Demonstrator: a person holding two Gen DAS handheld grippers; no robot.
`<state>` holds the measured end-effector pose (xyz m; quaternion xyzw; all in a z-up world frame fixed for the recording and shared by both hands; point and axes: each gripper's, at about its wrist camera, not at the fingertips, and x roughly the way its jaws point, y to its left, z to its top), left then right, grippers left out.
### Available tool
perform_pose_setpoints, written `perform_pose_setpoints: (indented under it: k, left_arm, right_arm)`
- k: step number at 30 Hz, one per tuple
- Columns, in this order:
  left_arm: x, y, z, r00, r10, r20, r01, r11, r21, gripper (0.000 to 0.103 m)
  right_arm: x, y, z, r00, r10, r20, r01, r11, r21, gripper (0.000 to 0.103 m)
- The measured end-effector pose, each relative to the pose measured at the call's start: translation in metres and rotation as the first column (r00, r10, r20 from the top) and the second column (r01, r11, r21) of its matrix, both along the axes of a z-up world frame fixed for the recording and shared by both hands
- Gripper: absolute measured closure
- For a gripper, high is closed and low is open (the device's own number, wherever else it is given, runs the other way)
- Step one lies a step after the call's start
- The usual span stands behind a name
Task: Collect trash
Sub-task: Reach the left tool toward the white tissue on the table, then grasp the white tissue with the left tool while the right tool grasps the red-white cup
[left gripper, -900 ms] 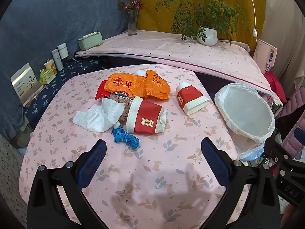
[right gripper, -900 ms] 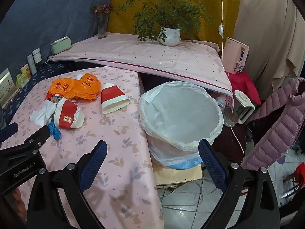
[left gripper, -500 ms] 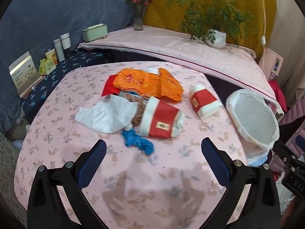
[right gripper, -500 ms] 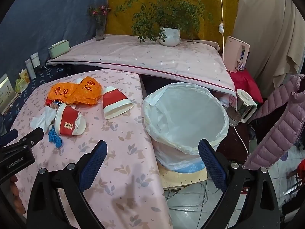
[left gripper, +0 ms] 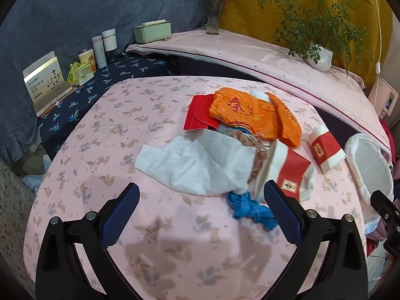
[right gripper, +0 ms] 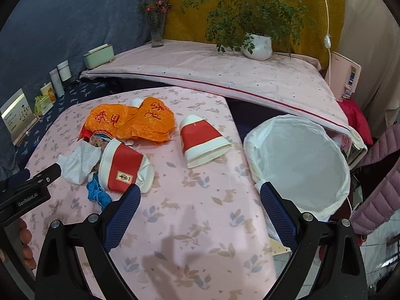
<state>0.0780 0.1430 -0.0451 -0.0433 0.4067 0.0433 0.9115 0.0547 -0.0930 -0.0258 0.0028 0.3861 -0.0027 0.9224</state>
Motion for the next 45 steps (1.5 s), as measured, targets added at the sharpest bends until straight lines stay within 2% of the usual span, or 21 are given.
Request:
perform_pose_setpoints:
  k: [3, 6, 10, 14, 16, 18, 19, 22, 24, 25, 27, 33, 41, 45]
  left_arm:
    - [0.013, 0.009, -0.011, 0.999, 0.001, -0.05, -0.001, 1.0, -0.001, 0.008]
    - [0.026, 0.021, -0.02, 0.998, 0.025, -0.059, -0.027, 0.999, -0.023, 0.008]
    - [0.045, 0.03, -0.031, 0.996, 0.037, -0.082, -0.042, 0.997, -0.06, 0.008]
    - [0.058, 0.028, -0.042, 0.993, 0.01, -0.114, -0.02, 0.996, -0.089, 0.015]
    - [0.063, 0.025, -0.048, 0.992, -0.008, -0.127, -0.005, 0.995, -0.1, 0.022]
    - [0.067, 0.025, -0.052, 0.99, -0.031, -0.138, 0.015, 0.993, -0.12, 0.039]
    - [0.068, 0.025, -0.054, 0.988, -0.041, -0.146, 0.022, 0.991, -0.133, 0.042]
    - [0.069, 0.027, -0.053, 0.989, -0.051, -0.137, 0.029, 0.987, -0.159, 0.063]
    - [0.068, 0.027, -0.052, 0.988, -0.067, -0.14, 0.043, 0.984, -0.173, 0.089]
    - [0.066, 0.028, -0.051, 0.988, -0.069, -0.139, 0.045, 0.984, -0.171, 0.095]
    - [0.062, 0.029, -0.047, 0.989, -0.071, -0.132, 0.047, 0.983, -0.176, 0.102]
    - [0.046, 0.031, -0.017, 0.994, -0.073, -0.077, 0.058, 0.982, -0.178, 0.103]
    - [0.027, 0.017, 0.036, 0.994, -0.103, 0.03, 0.106, 0.979, -0.174, 0.103]
    - [0.025, 0.016, 0.043, 0.994, -0.1, 0.036, 0.105, 0.976, -0.189, 0.102]
  right_arm:
    - [0.014, 0.017, -0.008, 1.0, 0.021, -0.013, -0.021, 1.0, 0.005, 0.011]
    - [0.026, 0.032, -0.015, 0.999, 0.04, -0.017, -0.04, 0.999, -0.004, 0.013]
    - [0.044, 0.045, -0.026, 0.998, 0.046, -0.044, -0.046, 0.999, 0.005, 0.021]
    - [0.059, 0.055, -0.039, 0.995, 0.055, -0.081, -0.053, 0.998, 0.026, 0.029]
    - [0.064, 0.059, -0.045, 0.993, 0.065, -0.103, -0.062, 0.997, 0.038, 0.036]
    - [0.068, 0.063, -0.05, 0.989, 0.075, -0.124, -0.07, 0.996, 0.046, 0.042]
    - [0.069, 0.065, -0.052, 0.988, 0.082, -0.13, -0.076, 0.996, 0.049, 0.046]
    - [0.07, 0.07, -0.057, 0.984, 0.104, -0.144, -0.098, 0.994, 0.049, 0.061]
    - [0.07, 0.072, -0.058, 0.982, 0.116, -0.147, -0.11, 0.993, 0.049, 0.075]
    - [0.069, 0.073, -0.059, 0.982, 0.121, -0.147, -0.114, 0.992, 0.052, 0.084]
    - [0.067, 0.072, -0.057, 0.982, 0.126, -0.144, -0.117, 0.991, 0.067, 0.088]
    - [0.057, 0.068, -0.041, 0.985, 0.134, -0.106, -0.127, 0.989, 0.069, 0.089]
    - [0.038, 0.05, -0.001, 0.993, 0.117, -0.014, -0.116, 0.991, 0.072, 0.089]
    - [0.032, 0.039, 0.012, 0.995, 0.099, 0.01, -0.099, 0.992, 0.072, 0.089]
